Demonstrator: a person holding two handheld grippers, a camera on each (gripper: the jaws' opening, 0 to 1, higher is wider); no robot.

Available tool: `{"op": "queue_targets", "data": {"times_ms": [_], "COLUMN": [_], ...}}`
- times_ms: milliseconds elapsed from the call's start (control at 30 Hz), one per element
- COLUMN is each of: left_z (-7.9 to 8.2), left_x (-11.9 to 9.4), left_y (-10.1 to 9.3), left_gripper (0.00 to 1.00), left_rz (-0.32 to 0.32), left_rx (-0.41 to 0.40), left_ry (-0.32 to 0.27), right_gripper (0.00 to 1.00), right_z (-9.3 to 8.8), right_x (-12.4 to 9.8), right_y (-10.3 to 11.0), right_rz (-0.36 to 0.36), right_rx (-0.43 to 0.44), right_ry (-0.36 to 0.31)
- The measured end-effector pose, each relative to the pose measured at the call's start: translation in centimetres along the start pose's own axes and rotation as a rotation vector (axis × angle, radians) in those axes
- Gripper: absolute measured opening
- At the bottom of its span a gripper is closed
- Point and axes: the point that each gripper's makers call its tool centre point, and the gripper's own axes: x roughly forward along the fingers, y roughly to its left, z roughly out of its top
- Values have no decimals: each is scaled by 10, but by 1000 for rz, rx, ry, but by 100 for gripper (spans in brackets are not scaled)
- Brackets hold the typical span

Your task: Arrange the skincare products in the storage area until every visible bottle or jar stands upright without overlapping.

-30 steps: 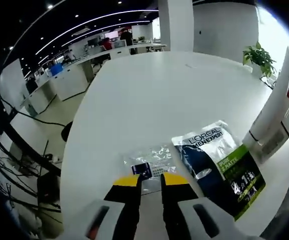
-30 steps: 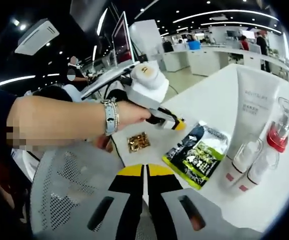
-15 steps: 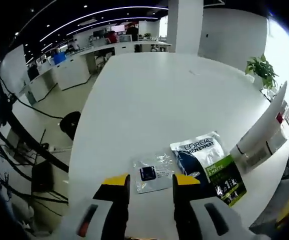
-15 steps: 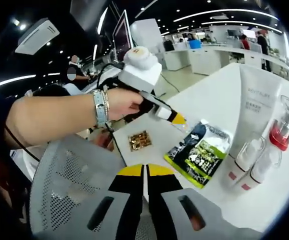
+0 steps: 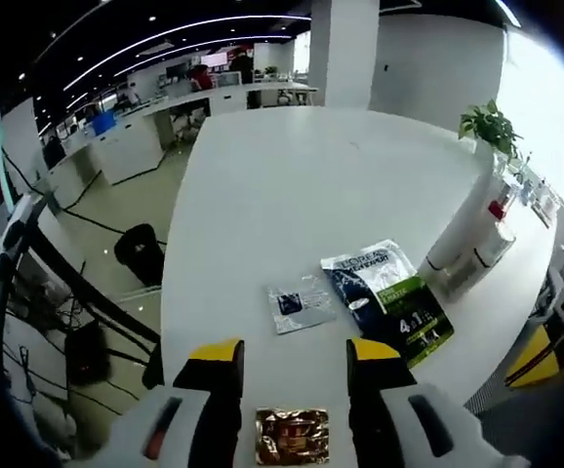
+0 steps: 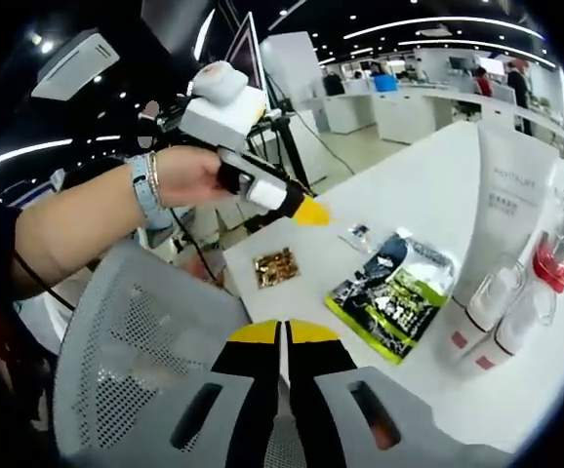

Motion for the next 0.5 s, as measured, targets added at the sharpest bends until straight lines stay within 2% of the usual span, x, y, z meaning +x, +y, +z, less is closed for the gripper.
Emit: {"op": "queue_targets", "data": {"times_ms": [133, 167, 333, 500], "left_z": [-22, -33, -67, -90], "left_x": [-8, -9, -6, 3], "left_y": [2, 1, 4, 4], "left_gripper": [50, 51, 60, 66], "left_rz": [-19, -24, 17, 22], "left_rx": [0, 15, 56, 8], "left_ry": [59, 105, 245, 344], "right_gripper": [1, 1, 1, 1], "right_z": [-3, -3, -5, -7], "right_x": [0, 1, 2, 2], "right_y": [0, 0, -2, -1], "right_rz": [3, 2, 1, 3], "right_rx": [1, 2, 7, 7], "right_ry": [10, 13, 20, 26]}}
